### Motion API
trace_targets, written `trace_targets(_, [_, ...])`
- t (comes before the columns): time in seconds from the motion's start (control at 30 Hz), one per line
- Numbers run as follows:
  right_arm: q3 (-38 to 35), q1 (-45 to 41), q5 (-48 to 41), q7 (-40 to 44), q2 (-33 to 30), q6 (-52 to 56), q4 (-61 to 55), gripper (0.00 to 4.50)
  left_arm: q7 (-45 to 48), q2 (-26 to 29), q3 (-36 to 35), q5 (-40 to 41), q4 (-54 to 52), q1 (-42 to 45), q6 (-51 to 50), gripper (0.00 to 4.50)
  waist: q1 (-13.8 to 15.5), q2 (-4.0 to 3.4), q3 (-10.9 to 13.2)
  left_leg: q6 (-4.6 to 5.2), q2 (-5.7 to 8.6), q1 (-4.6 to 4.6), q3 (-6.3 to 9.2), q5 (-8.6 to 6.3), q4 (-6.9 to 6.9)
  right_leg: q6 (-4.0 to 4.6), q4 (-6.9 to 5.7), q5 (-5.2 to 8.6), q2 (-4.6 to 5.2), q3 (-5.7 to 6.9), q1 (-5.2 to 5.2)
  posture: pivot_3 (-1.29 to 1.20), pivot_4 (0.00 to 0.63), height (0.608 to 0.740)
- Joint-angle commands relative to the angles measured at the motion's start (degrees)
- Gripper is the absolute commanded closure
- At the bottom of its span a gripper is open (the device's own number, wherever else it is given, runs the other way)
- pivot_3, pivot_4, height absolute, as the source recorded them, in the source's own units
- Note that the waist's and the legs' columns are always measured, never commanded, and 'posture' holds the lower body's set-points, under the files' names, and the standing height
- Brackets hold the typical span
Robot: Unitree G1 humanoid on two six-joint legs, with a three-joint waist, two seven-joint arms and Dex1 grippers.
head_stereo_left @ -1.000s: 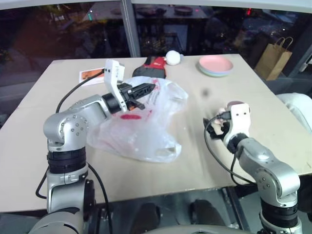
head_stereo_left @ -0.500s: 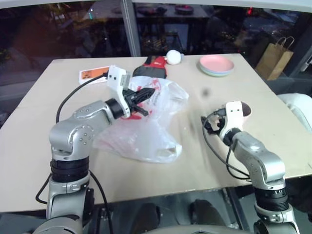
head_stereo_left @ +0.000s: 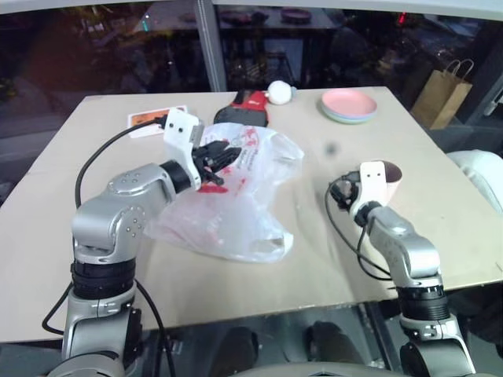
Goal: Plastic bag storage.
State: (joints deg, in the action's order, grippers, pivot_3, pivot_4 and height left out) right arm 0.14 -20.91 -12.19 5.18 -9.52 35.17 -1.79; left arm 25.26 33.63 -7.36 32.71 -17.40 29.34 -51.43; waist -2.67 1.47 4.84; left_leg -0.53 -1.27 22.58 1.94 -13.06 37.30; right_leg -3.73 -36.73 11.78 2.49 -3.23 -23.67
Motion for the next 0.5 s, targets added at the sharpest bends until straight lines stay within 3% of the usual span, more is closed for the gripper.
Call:
trace_targets(0.03, [-0.48, -3.04, 2.18, 1.23, -0.88, -6.45, 3.60, 3.68, 0.86, 1.67, -0.54, -0.87, -1.53, 0.22, 0.78, 1.07, -0.08, 0.00, 0.00, 0.00, 0.00, 0.00, -0.01, 0.00, 0.00, 0.00, 0.00, 0.00, 0.00, -0.01, 0.00, 0.00, 0.000, 0.740])
trace_targets(0.07, [0.04, -3.30, 2.60, 2.53, -1.43, -7.76, 4.06, 4.20, 1.02, 2.06, -0.59, -1.11, -1.42, 0.18, 0.81, 1.07, -0.13, 0.00, 0.00, 0.00, 0.00, 0.00, 0.00, 0.00, 0.00, 0.00, 0.00, 0.00, 0.00, 0.00, 0.00, 0.00, 0.000, 0.740])
trace_targets(0.1, [0.65, -3.33, 2.72, 4.17, -1.91, -8.84, 3.88, 4.42, 1.13, 2.29, -0.70, -1.22, -1.25, 0.21, 0.78, 1.07, -0.19, 0.01, -0.01, 0.00, 0.00, 0.00, 0.00, 0.00, -0.01, 0.00, 0.00, 0.00, 0.00, 0.00, -0.01, 0.00, 0.000, 0.740])
trace_targets(0.33, [3.52, -1.97, -12.07, 20.41, -0.48, -2.17, -11.44, 4.42, 3.00, 3.35, -1.89, -0.63, 0.77, 0.82, -0.34, 1.07, -1.52, 0.01, -0.01, 0.00, -0.03, -0.01, 0.05, 0.00, -0.03, 0.00, -0.04, 0.00, -0.04, 0.01, -0.01, 0.00, 0.000, 0.740])
trace_targets(0.5, [9.11, -2.39, -15.93, 25.89, 0.78, 2.30, -13.33, 4.42, 8.72, 7.83, 3.78, -0.43, -1.24, 0.78, -4.18, 1.07, -1.37, 0.03, -0.07, 0.00, -0.03, -0.02, 0.07, 0.00, -0.01, -0.05, -0.04, 0.04, -0.04, 0.03, 0.00, 0.00, 0.000, 0.740])
